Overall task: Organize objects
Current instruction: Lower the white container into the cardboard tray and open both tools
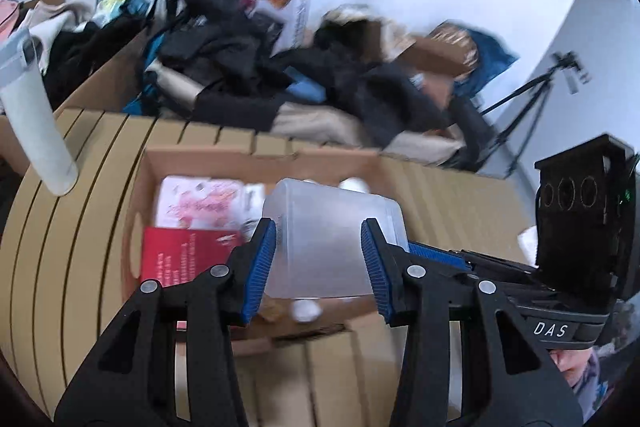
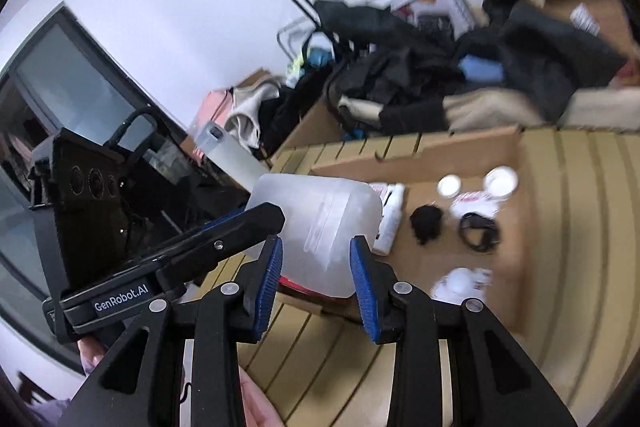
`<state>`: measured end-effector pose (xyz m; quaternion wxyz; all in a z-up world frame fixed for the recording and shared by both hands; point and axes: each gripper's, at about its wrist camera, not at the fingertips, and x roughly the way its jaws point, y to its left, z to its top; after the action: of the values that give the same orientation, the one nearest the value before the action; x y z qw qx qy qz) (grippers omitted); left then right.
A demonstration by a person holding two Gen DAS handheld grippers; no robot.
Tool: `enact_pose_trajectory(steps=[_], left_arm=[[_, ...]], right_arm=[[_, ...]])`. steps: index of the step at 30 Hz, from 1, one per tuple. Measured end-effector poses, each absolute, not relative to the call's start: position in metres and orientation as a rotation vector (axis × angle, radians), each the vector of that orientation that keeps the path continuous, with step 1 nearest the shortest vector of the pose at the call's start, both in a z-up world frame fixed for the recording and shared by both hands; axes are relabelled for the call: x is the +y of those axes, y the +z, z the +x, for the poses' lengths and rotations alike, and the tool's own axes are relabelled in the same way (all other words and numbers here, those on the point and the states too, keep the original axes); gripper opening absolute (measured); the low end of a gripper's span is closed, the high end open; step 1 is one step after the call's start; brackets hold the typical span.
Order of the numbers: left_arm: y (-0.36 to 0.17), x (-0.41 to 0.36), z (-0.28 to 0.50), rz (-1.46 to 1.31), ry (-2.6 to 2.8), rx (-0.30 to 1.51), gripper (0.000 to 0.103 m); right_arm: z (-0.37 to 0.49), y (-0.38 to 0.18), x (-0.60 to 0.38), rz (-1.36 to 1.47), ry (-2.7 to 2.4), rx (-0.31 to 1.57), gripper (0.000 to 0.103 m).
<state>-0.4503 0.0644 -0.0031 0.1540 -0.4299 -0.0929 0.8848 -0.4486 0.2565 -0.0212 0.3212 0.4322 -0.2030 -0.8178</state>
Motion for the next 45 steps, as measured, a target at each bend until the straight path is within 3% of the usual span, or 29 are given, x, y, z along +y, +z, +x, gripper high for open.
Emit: enact_pose_trajectory(steps=[12, 16, 26, 28, 30, 32, 38, 45], left_arm=[[-0.079, 0.095, -0.477, -1.480, 2.472, -0.159, 0.037], [-0.096, 0.102, -0.479, -1.562, 2.419, -0.174, 0.032], [-0.112, 0.117, -0.485, -1.566, 2.349, -0.309, 0.032], [-0.114, 0.119, -0.486, -1.535, 2.350, -0.310, 0.039], [-0.117, 0.118, -0.485, -1.499, 2.411, -0.239, 0.062], [-0.119, 0.115, -0.480, -1.445, 2.423, -0.185, 0.070], [-0.120, 0.111, -0.453, -1.373, 2.426, -0.047, 0.073], [-0.116, 0.104, -0.423, -1.352, 2.440, 0.021, 0.070]], right_arm=[[-0.509, -0.115, 0.282, 1.475, -1.952, -0.693, 0.038], [-0.514, -0.118, 0.283, 1.564, -1.988, -0.590, 0.035], [-0.512, -0.102, 0.286, 1.591, -2.143, -0.394, 0.034], [-0.511, -0.097, 0.285, 1.586, -2.181, -0.341, 0.034], [-0.508, -0.092, 0.286, 1.563, -2.216, -0.293, 0.034], [-0.506, -0.093, 0.284, 1.560, -2.221, -0.257, 0.034], [-0.486, -0.096, 0.271, 1.544, -2.334, -0.040, 0.034], [-0.445, -0.097, 0.265, 1.497, -2.401, 0.021, 0.037]])
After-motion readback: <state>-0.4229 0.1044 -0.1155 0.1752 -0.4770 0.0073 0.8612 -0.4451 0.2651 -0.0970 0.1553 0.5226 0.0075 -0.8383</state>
